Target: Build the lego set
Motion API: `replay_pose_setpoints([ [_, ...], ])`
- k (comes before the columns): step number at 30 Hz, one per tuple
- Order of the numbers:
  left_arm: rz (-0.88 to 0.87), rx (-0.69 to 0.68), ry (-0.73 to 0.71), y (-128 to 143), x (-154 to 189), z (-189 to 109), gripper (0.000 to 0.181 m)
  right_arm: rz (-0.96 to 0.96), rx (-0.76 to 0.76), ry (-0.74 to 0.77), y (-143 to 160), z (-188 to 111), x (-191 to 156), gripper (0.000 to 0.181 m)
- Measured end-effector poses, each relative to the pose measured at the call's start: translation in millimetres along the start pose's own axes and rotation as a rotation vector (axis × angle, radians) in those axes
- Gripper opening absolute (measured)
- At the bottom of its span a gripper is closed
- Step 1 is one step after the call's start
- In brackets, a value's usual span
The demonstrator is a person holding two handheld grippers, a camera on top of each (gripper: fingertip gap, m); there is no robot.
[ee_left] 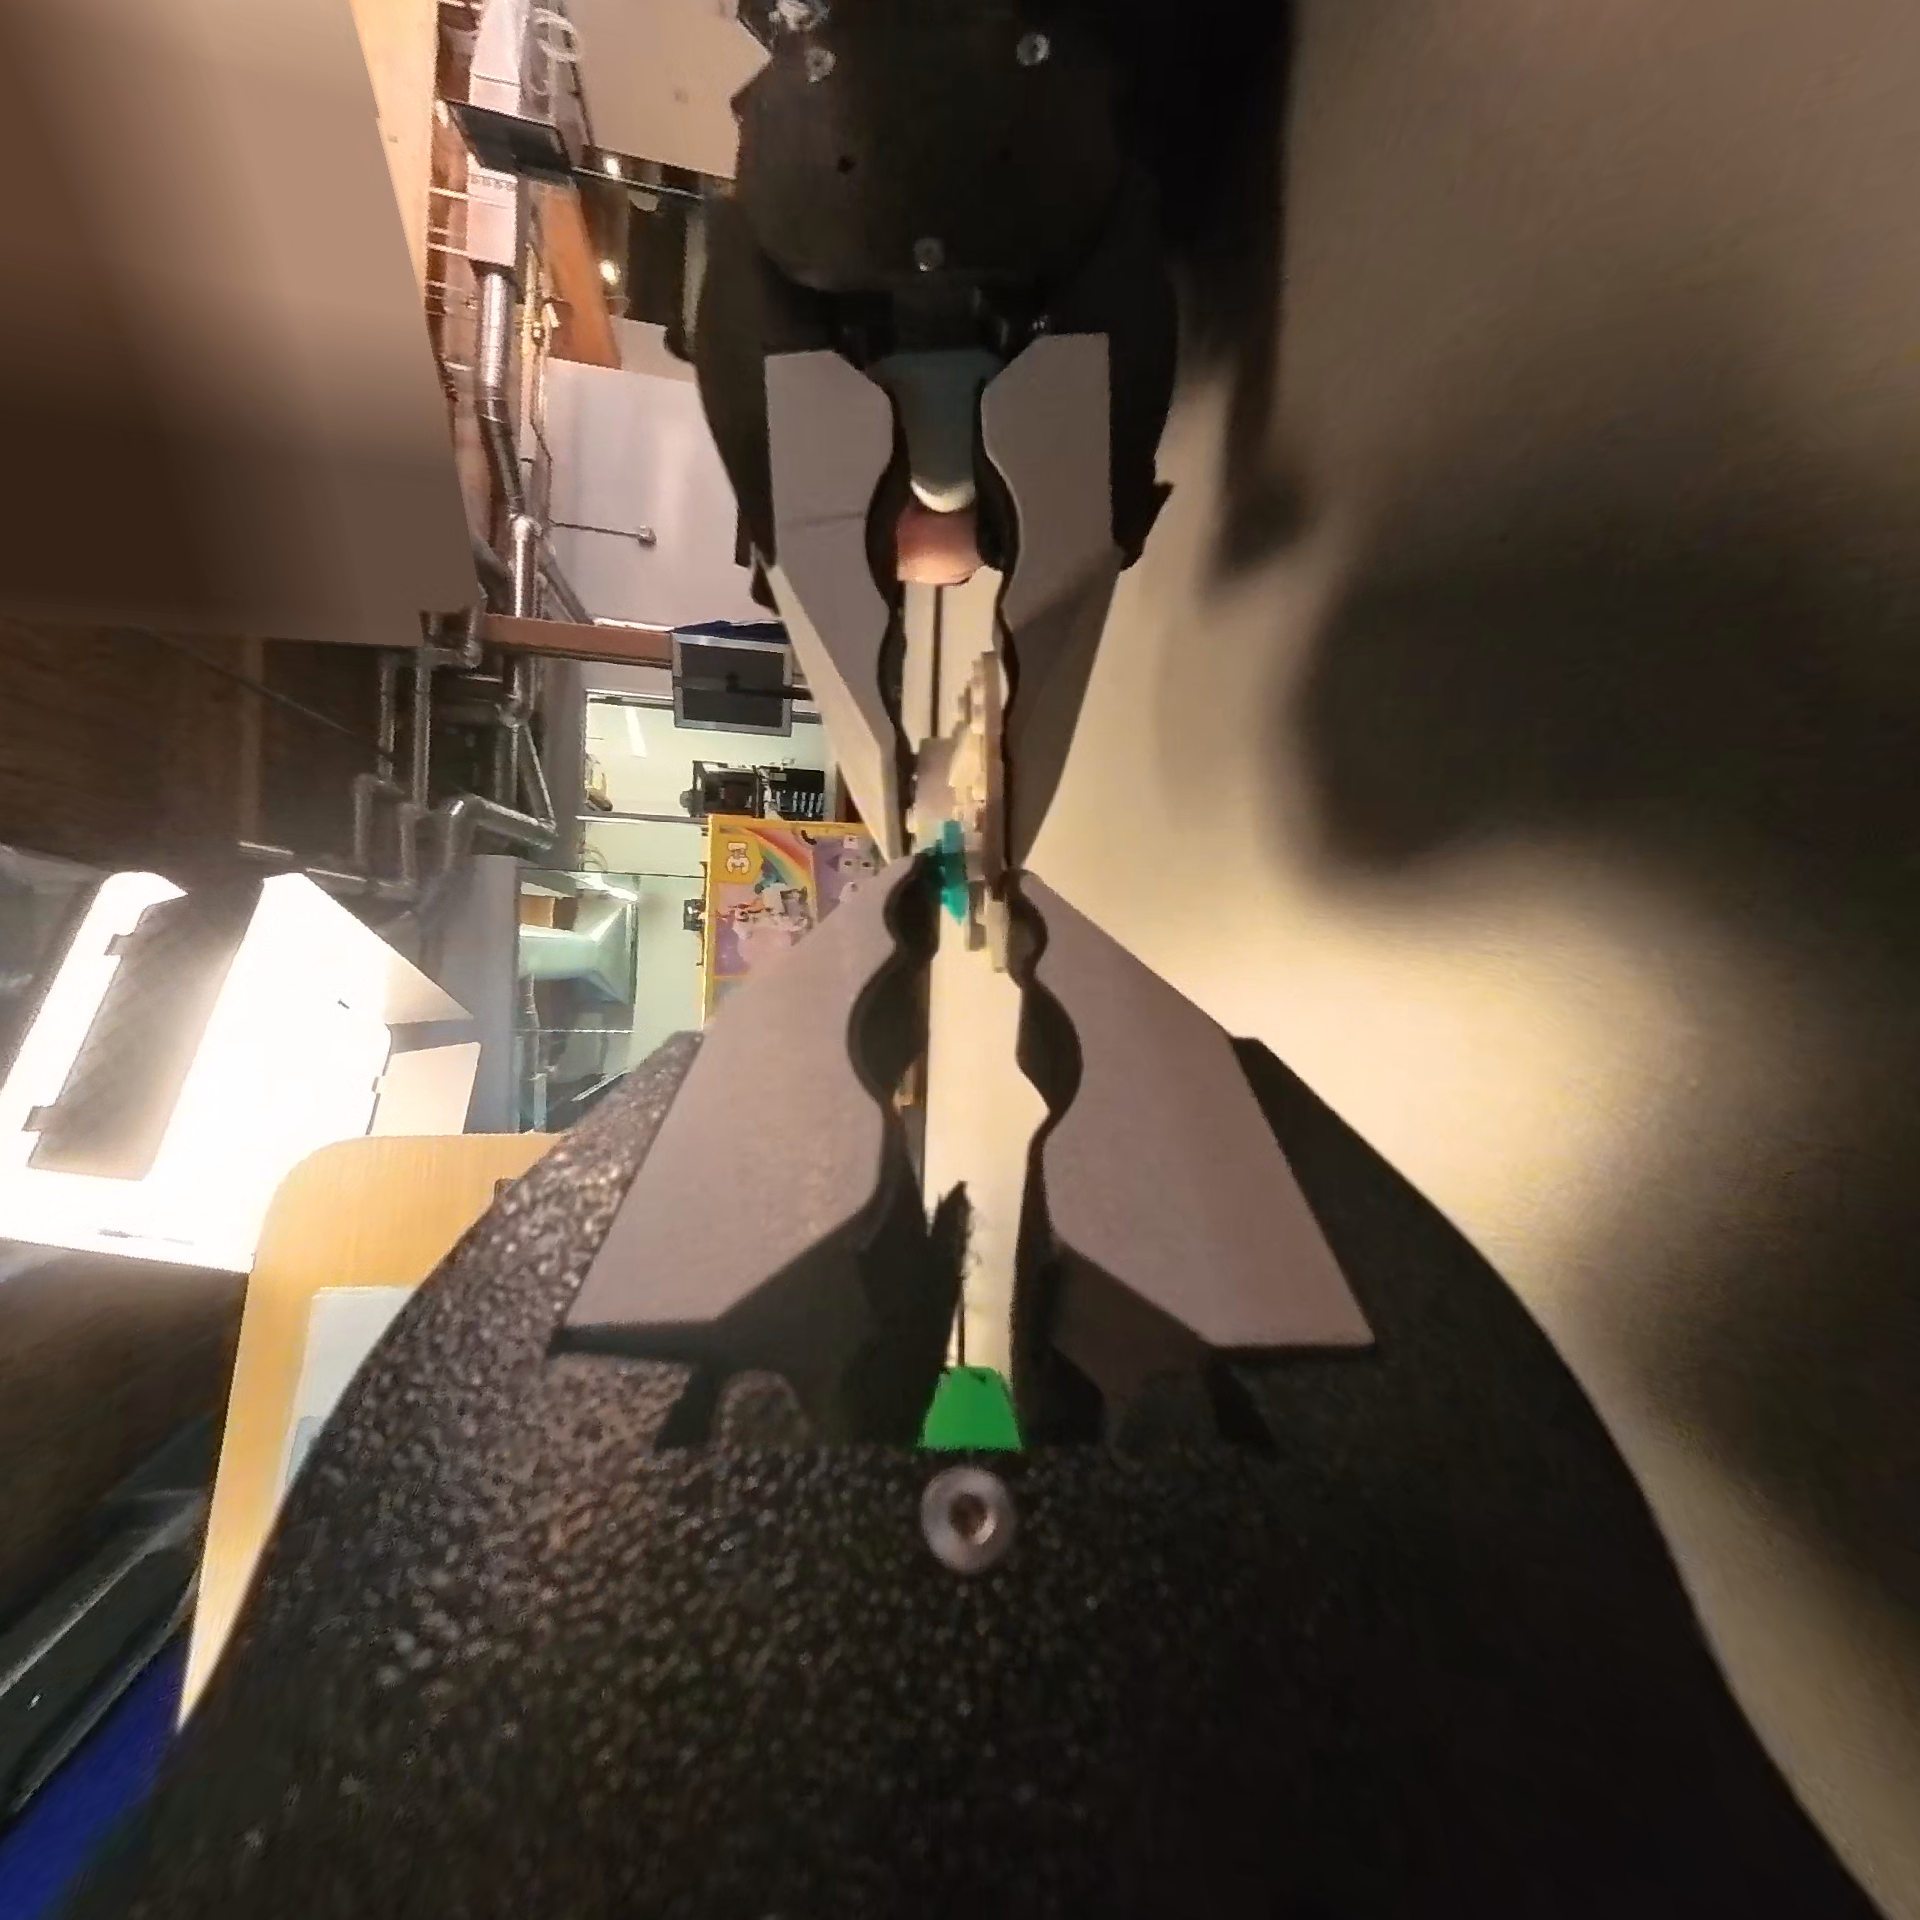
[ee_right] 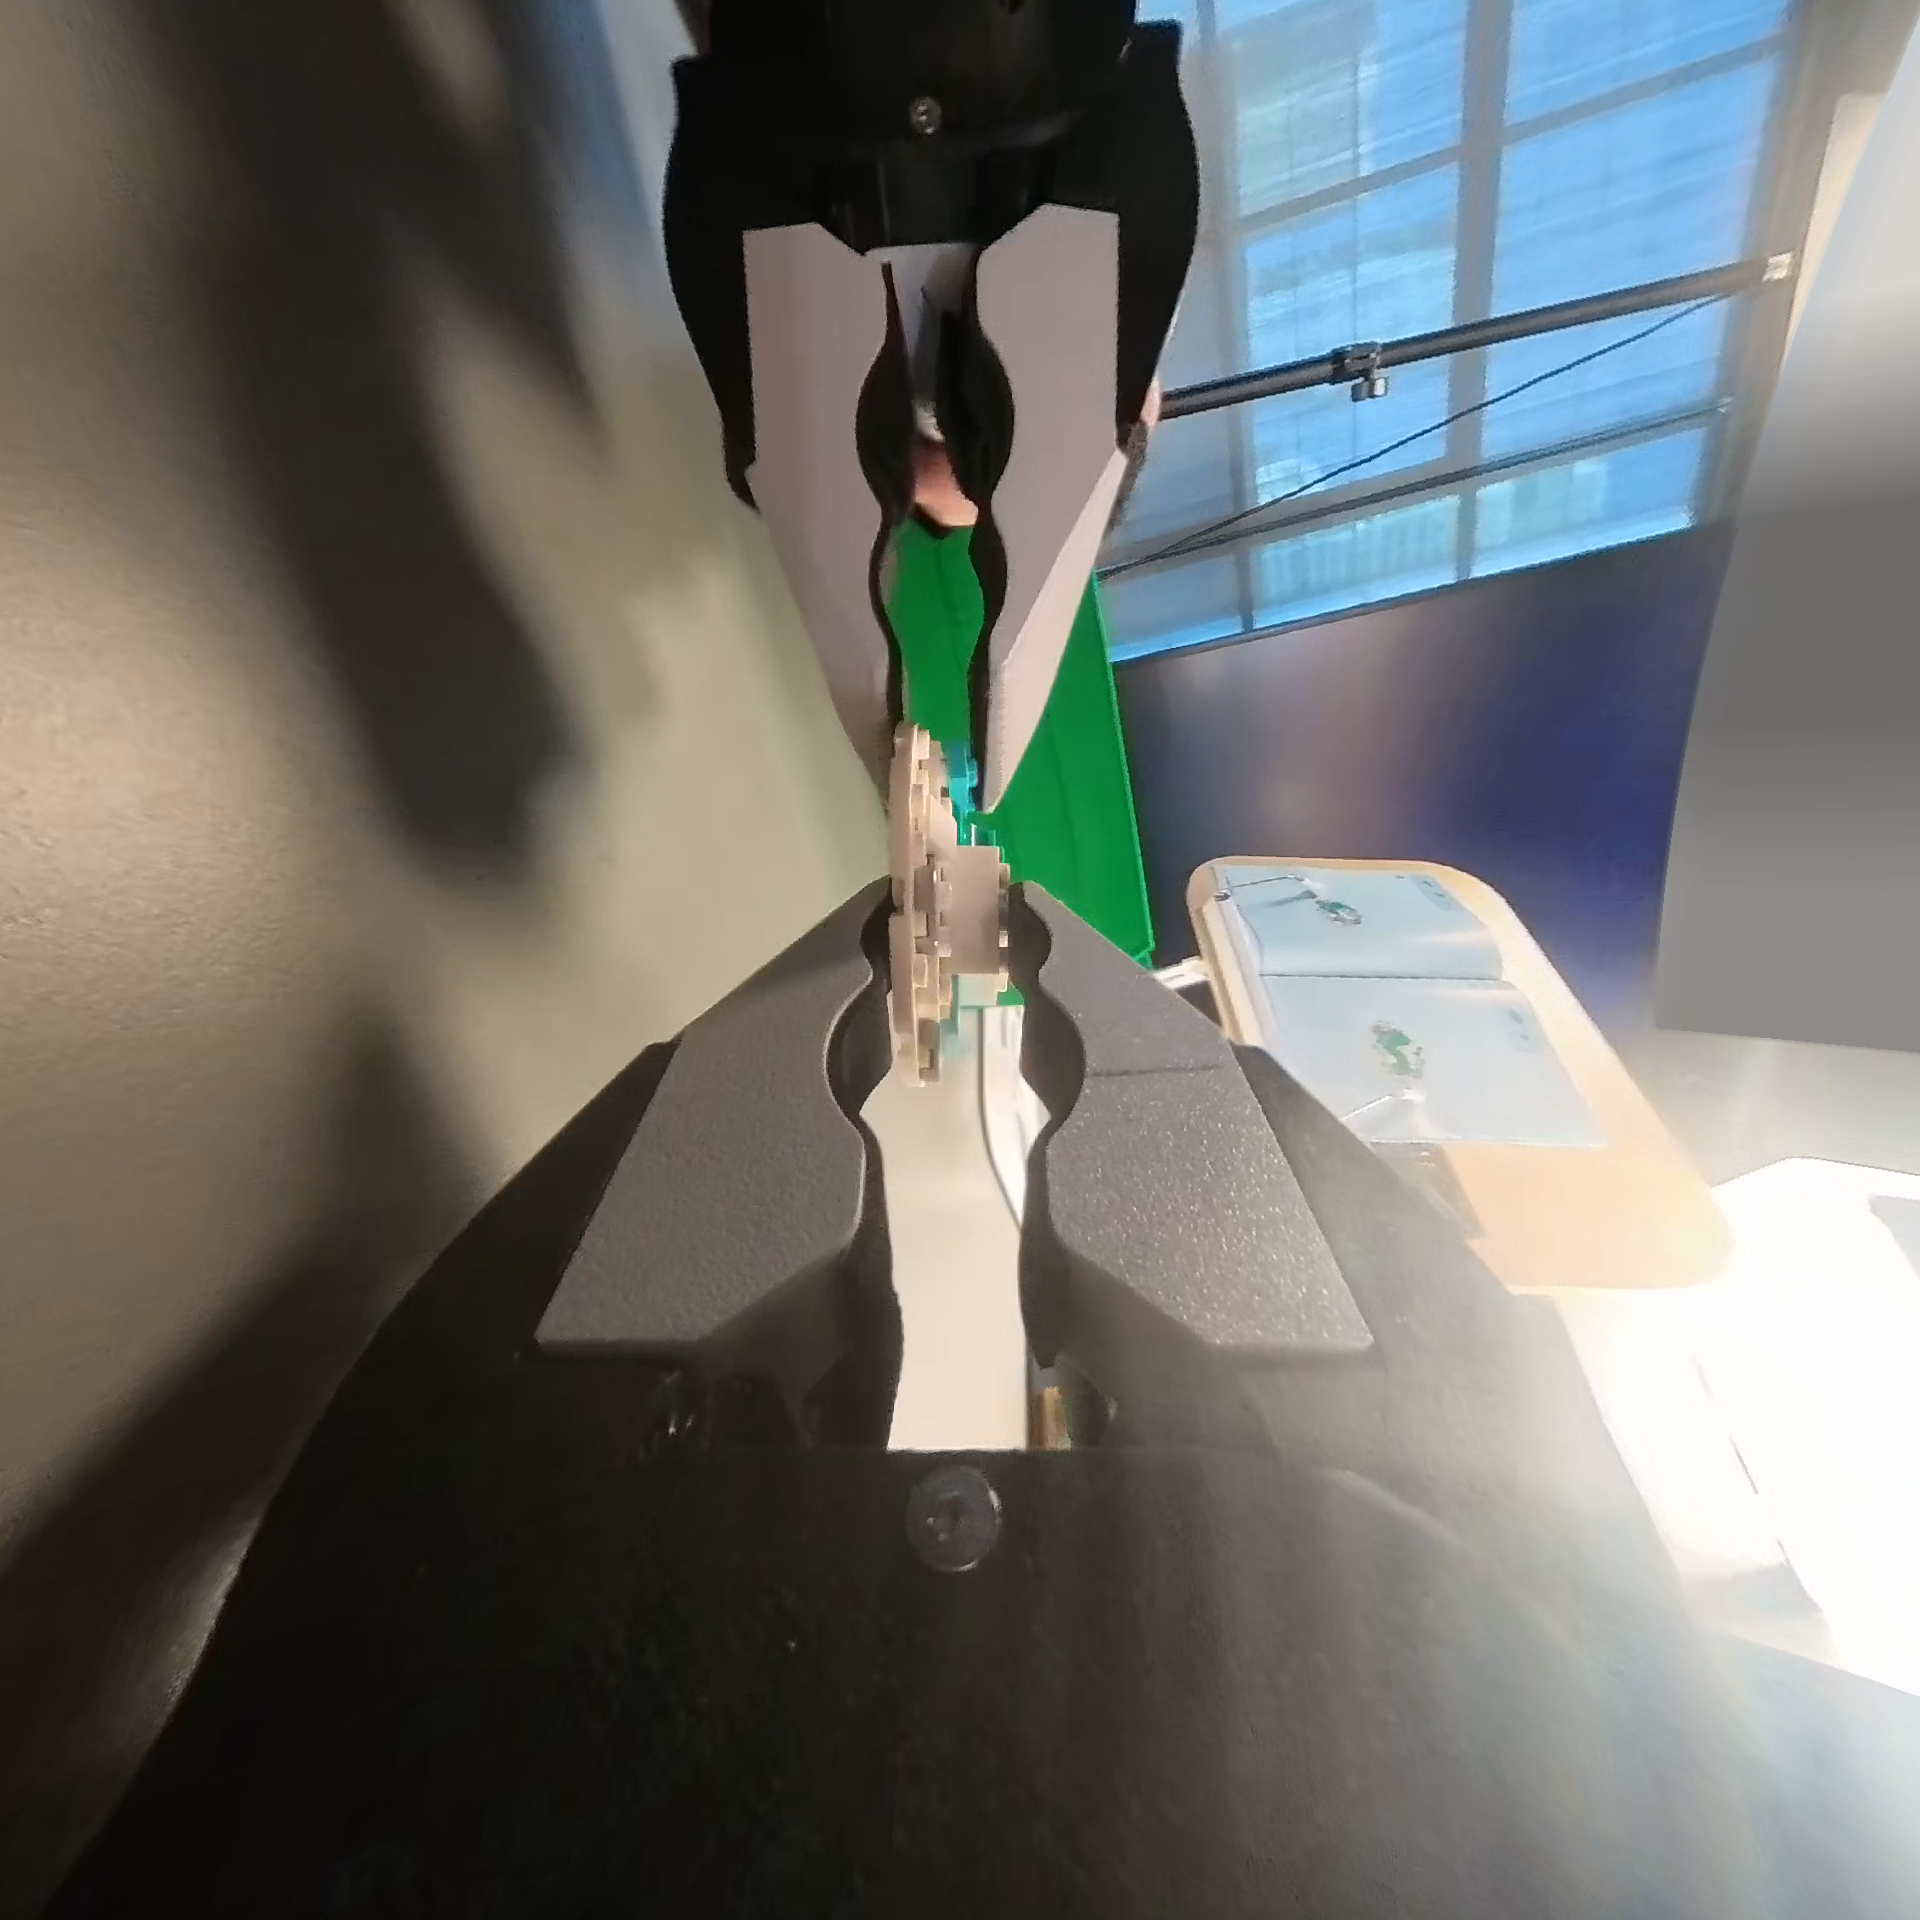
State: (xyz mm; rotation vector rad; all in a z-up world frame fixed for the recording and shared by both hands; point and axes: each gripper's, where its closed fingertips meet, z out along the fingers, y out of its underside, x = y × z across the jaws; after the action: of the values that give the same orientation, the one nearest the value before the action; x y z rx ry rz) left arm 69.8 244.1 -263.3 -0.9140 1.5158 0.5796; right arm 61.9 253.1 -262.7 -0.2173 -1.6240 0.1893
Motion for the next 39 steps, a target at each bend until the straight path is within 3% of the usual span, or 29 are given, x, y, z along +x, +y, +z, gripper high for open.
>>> replay_pose_setpoints([
  [12, -0.019, -0.02, 0.107, 4, 11, 3, 0.009, 0.059, -0.022, -0.094, 5, 1, -13, 0.02],
  [15, -0.128, -0.001, 0.089, 4, 12, 4, 0.01, 0.042, -0.031, -0.097, 6, 2, -14, 0.019],
  [17, -0.297, -0.013, 0.126, 5, 14, 2, 0.014, -0.004, -0.032, -0.074, 5, 2, -13, 0.019],
  [19, -0.5, -0.023, 0.167, 5, 12, -1, 0.039, -0.05, -0.032, -0.062, 4, 2, -13, 0.019],
  [24, -0.723, -0.029, 0.064, 13, -23, -23, 0.045, -0.046, -0.04, -0.023, 9, 0, -6, 0.019],
  [31, -0.887, -0.057, -0.116, 28, -66, -66, 0.035, -0.014, -0.066, 0.024, 20, -2, 4, 0.019],
  [35, -0.933, -0.056, -0.159, 33, -79, -88, 0.036, 0.006, -0.097, 0.049, 29, -3, 9, 0.019],
  [39, -0.915, -0.082, -0.324, 49, -105, -123, 0.029, 0.016, -0.128, 0.065, 34, 0, 11, 0.019],
])
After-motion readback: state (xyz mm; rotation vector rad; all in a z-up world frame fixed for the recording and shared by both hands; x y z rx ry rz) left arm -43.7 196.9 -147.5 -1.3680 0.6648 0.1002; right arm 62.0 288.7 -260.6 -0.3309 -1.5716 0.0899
